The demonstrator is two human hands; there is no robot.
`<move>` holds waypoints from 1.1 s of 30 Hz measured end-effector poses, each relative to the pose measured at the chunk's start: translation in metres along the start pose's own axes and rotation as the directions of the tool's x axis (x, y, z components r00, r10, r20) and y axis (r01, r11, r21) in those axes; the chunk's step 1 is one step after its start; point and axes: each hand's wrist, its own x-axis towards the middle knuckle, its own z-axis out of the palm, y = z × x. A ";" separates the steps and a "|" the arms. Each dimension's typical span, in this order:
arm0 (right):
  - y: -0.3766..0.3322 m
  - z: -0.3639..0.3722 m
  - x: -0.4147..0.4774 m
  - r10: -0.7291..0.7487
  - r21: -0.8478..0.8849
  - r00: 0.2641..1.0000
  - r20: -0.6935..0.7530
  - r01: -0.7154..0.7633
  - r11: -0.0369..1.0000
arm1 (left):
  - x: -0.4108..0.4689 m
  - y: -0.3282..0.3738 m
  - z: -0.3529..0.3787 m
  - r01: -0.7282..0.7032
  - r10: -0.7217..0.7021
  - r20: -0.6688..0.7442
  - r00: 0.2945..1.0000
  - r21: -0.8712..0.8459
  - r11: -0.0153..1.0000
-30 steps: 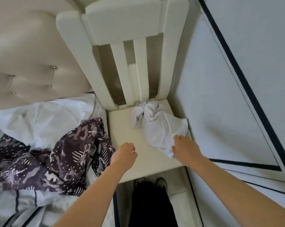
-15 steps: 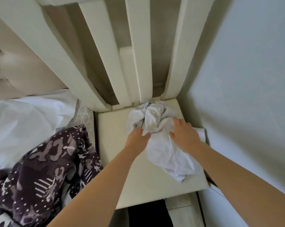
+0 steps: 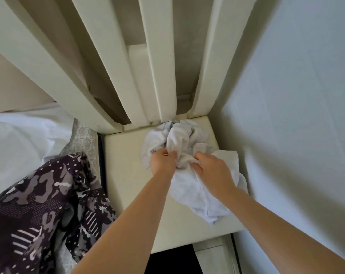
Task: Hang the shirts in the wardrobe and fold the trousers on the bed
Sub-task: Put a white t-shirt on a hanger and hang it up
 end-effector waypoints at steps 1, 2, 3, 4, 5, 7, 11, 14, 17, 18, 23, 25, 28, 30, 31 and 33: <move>-0.003 -0.002 -0.008 0.003 0.053 1.000 0.016 -0.003 0.999 | -0.006 0.002 -0.004 -0.004 0.003 -0.006 1.000 -0.035 0.999; -0.006 -0.003 -0.017 0.008 0.104 0.999 0.036 -0.011 0.994 | -0.012 0.003 -0.009 -0.003 0.003 -0.006 1.000 -0.091 0.996; -0.007 -0.005 -0.026 0.018 0.149 0.998 0.057 -0.026 0.989 | -0.019 0.004 -0.014 -0.004 0.003 -0.003 1.000 -0.154 0.988; -0.009 -0.007 -0.035 0.040 0.183 0.996 0.082 -0.055 0.982 | -0.026 0.005 -0.019 -0.003 0.005 0.005 1.000 -0.211 0.978; -0.012 -0.009 -0.044 0.072 0.209 0.991 0.110 -0.094 0.973 | -0.034 0.005 -0.024 -0.009 0.012 0.009 1.000 -0.240 0.971; -0.020 -0.014 -0.059 0.138 0.263 0.980 0.145 -0.173 0.949 | -0.052 0.007 -0.036 -0.053 0.053 -0.004 0.999 -0.224 0.973; -0.049 -0.035 -0.083 0.212 0.394 0.953 0.215 -0.284 0.874 | -0.098 0.015 -0.064 -0.255 0.259 -0.003 0.966 -0.179 0.950; -0.074 -0.065 -0.094 0.320 0.523 0.933 0.166 -0.359 0.773 | -0.132 0.020 -0.086 -0.419 0.425 0.020 0.905 -0.131 0.898; -0.102 -0.101 -0.101 0.424 0.598 0.897 0.127 -0.410 0.689 | -0.167 0.027 -0.109 -0.569 0.574 0.066 0.816 -0.073 0.819; -0.113 -0.114 -0.104 0.433 0.599 0.893 0.122 -0.414 0.685 | -0.180 0.029 -0.119 -0.625 0.627 0.078 0.776 -0.050 0.779; -0.170 -0.184 -0.124 0.443 0.618 0.849 0.289 -0.519 0.590 | -0.247 0.036 -0.163 -0.902 0.875 0.216 0.432 0.113 0.418; -0.189 -0.204 -0.133 0.455 0.580 0.822 0.341 -0.565 0.586 | -0.270 0.037 -0.175 -0.961 0.930 0.283 0.233 0.211 0.176; -0.210 -0.220 -0.149 0.454 0.512 0.814 0.361 -0.581 0.633 | -0.299 0.036 -0.190 -0.963 0.935 0.347 0.076 0.267 -0.021; -0.218 -0.223 -0.159 0.438 0.545 0.845 0.307 -0.534 0.647 | -0.312 0.035 -0.202 -0.966 0.939 0.339 0.064 0.257 -0.027; -0.222 -0.224 -0.165 0.438 0.594 0.859 0.266 -0.504 0.627 | -0.317 0.034 -0.210 -0.969 0.943 0.325 0.070 0.248 -0.013; -0.227 -0.227 -0.178 0.461 0.697 0.866 0.191 -0.451 0.558 | -0.323 0.032 -0.225 -0.981 0.956 0.275 0.106 0.184 0.056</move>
